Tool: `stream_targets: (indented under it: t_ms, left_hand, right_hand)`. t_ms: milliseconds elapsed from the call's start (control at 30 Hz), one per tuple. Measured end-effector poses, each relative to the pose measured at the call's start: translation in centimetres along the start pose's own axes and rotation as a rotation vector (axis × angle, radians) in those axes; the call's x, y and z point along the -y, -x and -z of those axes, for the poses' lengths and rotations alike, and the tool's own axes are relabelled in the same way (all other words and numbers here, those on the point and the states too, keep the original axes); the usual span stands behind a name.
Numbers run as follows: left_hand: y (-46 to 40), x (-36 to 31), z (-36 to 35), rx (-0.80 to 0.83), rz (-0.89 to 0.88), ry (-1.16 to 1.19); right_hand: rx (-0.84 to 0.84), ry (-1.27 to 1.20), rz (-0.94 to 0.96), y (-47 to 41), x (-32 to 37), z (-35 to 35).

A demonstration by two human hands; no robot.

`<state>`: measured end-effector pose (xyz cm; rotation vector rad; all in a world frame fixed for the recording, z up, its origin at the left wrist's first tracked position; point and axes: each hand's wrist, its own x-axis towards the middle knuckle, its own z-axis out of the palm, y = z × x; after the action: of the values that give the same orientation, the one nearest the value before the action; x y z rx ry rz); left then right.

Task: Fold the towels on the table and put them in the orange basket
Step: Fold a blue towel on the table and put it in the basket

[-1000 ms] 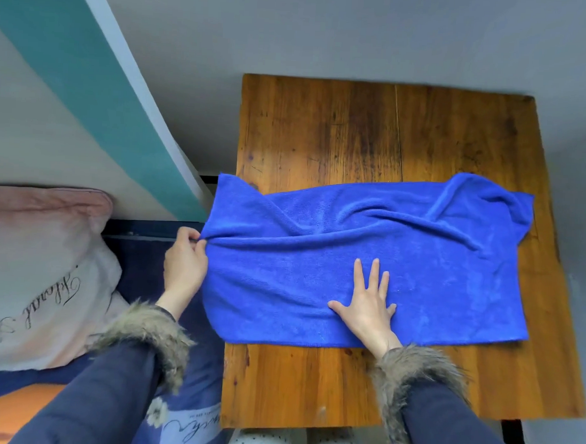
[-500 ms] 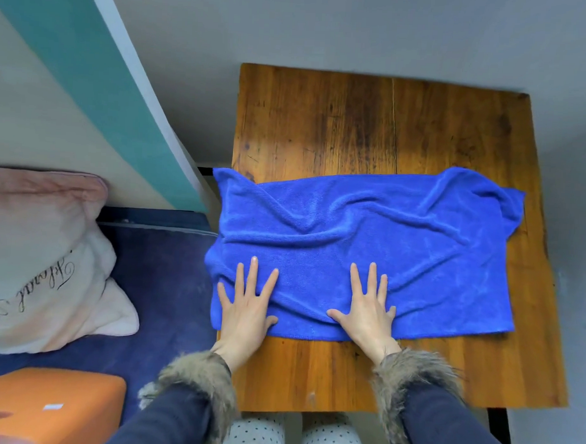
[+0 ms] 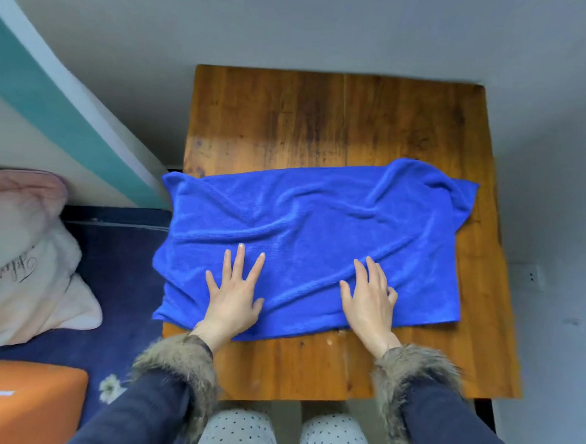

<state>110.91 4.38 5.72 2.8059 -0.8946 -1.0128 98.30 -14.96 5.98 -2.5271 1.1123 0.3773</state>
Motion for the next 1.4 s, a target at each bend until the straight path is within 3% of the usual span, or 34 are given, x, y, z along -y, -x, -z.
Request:
stream_targets:
  t_ms: [267, 567, 733, 833, 900, 1000, 1100, 1167, 1233, 1333, 1400]
  left_hand:
    - [-3.3, -14.9, -3.3, -0.018, -0.207, -0.138]
    - [-5.1, -20.4, -4.9, 0.063, -0.057, -0.117]
    - [-4.0, -20.3, -4.5, -0.082, -0.053, 0.154]
    - [-3.3, -21.0, -4.5, -0.225, -0.058, 0.329]
    - [-3.1, -21.3, -4.4, -0.287, -0.046, 0.383]
    - [-3.0, -21.8, -4.0, -0.453, -0.08, 0.364]
    - [-3.0, -23.2, -3.9, -0.564, -0.287, 0.239]
    - [-2.9, -24.5, -4.3, -0.502, -0.527, 0.074]
    - [-2.9, -25.8, -4.6, -0.311, -0.677, -0.099]
    - [-4.0, -26.1, -4.5, -0.066, -0.575, -0.247]
    - [-4.6, -26.2, -4.2, -0.073, -0.51, -0.313]
  right_hand:
    - [-0.214, -0.322, -0.291, -4.2, -13.2, 4.6]
    - [0.076, -0.604, -0.455, -7.5, -18.6, 4.8]
    - [0.027, -0.901, -0.313, -7.0, -16.4, 6.9]
    - [0.288, -1.184, -0.118, -6.6, -13.9, 8.3]
    - [0.41, -1.185, -0.04, -7.1, -13.4, 8.6]
    - [0.192, -1.121, -0.17, -8.9, -14.4, 8.2]
    - [-0.018, -0.939, -0.38, -11.4, -16.9, 7.1]
    - [-0.059, -0.862, -0.437, -12.7, -17.8, 7.0]
    - [-0.107, -0.831, -0.446, -14.3, -17.9, 7.4]
    - [-0.171, -0.812, -0.428, -17.0, -17.5, 8.8]
    - [-0.193, -0.869, -0.416, -18.6, -17.1, 9.4]
